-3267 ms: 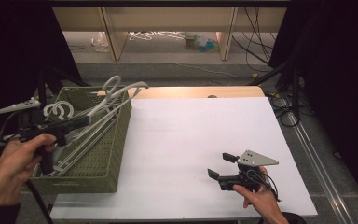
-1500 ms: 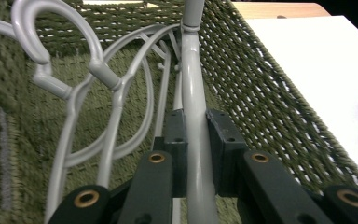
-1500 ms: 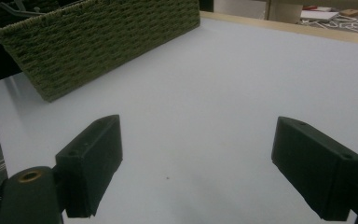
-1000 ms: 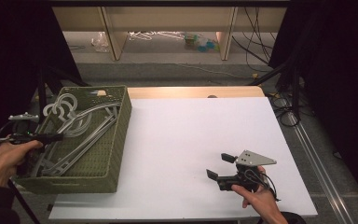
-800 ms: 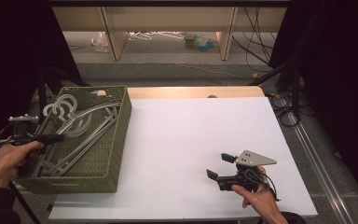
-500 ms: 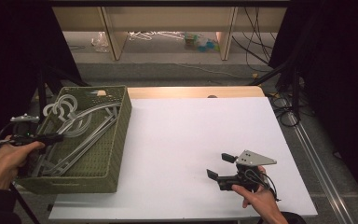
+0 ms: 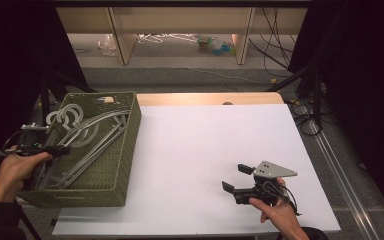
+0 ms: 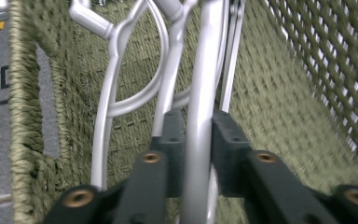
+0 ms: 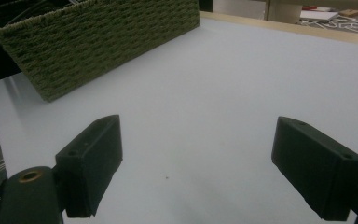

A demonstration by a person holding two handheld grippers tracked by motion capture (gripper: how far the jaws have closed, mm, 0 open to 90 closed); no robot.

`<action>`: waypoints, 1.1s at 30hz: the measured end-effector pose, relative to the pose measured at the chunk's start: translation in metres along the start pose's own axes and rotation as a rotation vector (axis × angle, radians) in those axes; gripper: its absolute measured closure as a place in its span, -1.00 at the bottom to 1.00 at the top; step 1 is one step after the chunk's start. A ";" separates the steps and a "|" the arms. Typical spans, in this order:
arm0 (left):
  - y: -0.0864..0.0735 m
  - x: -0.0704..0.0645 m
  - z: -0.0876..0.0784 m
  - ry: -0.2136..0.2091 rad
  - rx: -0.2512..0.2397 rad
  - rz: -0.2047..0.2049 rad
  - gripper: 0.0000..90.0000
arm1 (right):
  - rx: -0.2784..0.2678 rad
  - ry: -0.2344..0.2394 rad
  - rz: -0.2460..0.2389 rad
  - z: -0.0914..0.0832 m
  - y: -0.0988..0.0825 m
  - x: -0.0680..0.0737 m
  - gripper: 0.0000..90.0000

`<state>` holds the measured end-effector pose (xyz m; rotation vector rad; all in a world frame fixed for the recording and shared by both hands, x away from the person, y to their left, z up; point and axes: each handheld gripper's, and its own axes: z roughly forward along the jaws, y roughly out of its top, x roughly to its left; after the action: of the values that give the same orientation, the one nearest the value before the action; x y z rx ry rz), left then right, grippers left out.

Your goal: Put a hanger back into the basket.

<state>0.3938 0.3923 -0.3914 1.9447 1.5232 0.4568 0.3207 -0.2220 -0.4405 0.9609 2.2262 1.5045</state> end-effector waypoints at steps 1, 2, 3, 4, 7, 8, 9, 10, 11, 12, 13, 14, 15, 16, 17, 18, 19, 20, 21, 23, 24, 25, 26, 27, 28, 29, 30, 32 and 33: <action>0.001 -0.001 -0.004 -0.005 -0.011 -0.002 0.53 | -0.004 0.005 0.006 0.001 0.000 0.000 -0.62; 0.002 -0.002 -0.006 -0.007 -0.028 -0.008 0.44 | -0.006 0.015 0.024 0.002 -0.001 0.001 -0.62; 0.002 -0.002 -0.006 -0.007 -0.028 -0.008 0.36 | -0.006 0.015 0.024 0.002 -0.001 0.001 -0.62; 0.006 -0.006 -0.014 -0.005 -0.062 -0.017 0.36 | -0.006 0.012 0.020 0.001 -0.001 0.001 -0.62; 0.010 -0.017 -0.023 -0.022 -0.152 -0.049 0.09 | -0.013 0.010 0.010 0.001 0.000 0.000 -0.62; 0.011 -0.021 -0.026 -0.030 -0.172 -0.046 0.09 | 0.000 0.000 0.000 0.000 0.000 0.000 -0.62; 0.011 -0.026 -0.029 -0.038 -0.187 -0.039 0.08 | -0.001 -0.003 0.003 0.000 0.000 0.000 -0.62; 0.011 -0.031 -0.032 -0.046 -0.206 -0.036 0.05 | 0.000 -0.002 0.003 0.000 0.000 0.000 -0.62; 0.010 -0.037 -0.033 -0.054 -0.234 -0.031 0.03 | -0.001 -0.003 0.001 0.000 0.000 0.000 -0.62; 0.009 -0.041 -0.035 -0.062 -0.257 -0.031 0.02 | 0.000 -0.003 0.002 0.000 0.000 0.000 -0.62; 0.008 -0.047 -0.036 -0.076 -0.274 -0.030 0.00 | -0.001 0.001 0.002 0.000 0.000 0.000 -0.62; 0.006 -0.051 -0.036 -0.084 -0.288 -0.028 -0.02 | -0.002 -0.001 0.002 0.000 0.000 0.000 -0.62; 0.006 -0.054 -0.036 -0.087 -0.298 -0.025 -0.03 | -0.001 -0.002 0.002 0.000 0.000 0.000 -0.62; 0.005 -0.059 -0.037 -0.097 -0.312 -0.019 -0.05 | -0.003 0.002 0.002 0.000 0.000 0.000 -0.62; 0.004 -0.064 -0.037 -0.102 -0.332 -0.017 -0.07 | -0.004 0.001 0.002 0.000 0.000 0.000 -0.62; 0.003 -0.068 -0.037 -0.112 -0.350 -0.013 -0.09 | -0.004 0.000 0.002 0.000 0.000 0.000 -0.62; 0.003 -0.068 -0.037 -0.112 -0.350 -0.013 -0.11 | -0.017 0.003 0.004 0.001 0.000 0.000 -0.62; 0.000 -0.078 -0.038 -0.132 -0.381 0.005 -0.12 | -0.018 0.003 0.004 0.001 0.000 0.000 -0.62; -0.002 -0.082 -0.037 -0.147 -0.399 0.009 -0.13 | -0.018 0.004 0.005 0.001 0.000 0.000 -0.62; -0.005 -0.091 -0.037 -0.174 -0.423 0.011 -0.16 | -0.018 0.002 0.004 0.000 0.000 0.000 -0.62; -0.007 -0.095 -0.035 -0.191 -0.443 0.011 -0.18 | -0.016 0.002 0.006 0.000 0.000 0.000 -0.62; -0.008 -0.099 -0.035 -0.196 -0.435 0.013 -0.22 | -0.018 0.002 0.004 0.000 0.000 0.000 -0.62; -0.008 -0.104 -0.034 -0.205 -0.439 0.017 -0.25 | -0.009 0.011 0.019 0.000 0.000 0.001 -0.62; -0.009 -0.107 -0.034 -0.210 -0.438 0.026 -0.26 | -0.003 0.016 0.028 -0.001 0.000 0.001 -0.62; -0.009 -0.112 -0.033 -0.217 -0.440 0.038 -0.27 | -0.007 0.016 0.028 -0.001 0.000 0.001 -0.62; -0.009 -0.114 -0.033 -0.217 -0.432 0.046 -0.28 | -0.024 0.003 0.002 -0.001 0.000 -0.001 -0.62; -0.009 -0.118 -0.032 -0.225 -0.450 0.049 -0.30 | -0.022 0.004 0.006 -0.001 0.000 -0.001 -0.62; -0.008 -0.122 -0.032 -0.233 -0.438 0.062 -0.33 | -0.017 0.009 0.026 -0.002 0.000 0.000 -0.62; -0.008 -0.128 -0.030 -0.240 -0.437 0.070 -0.36 | -0.019 -0.004 0.002 -0.004 0.001 -0.002 -0.62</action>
<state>0.3341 0.2787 -0.3613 1.6456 1.0991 0.5162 0.3203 -0.2259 -0.4385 0.9604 2.2046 1.5204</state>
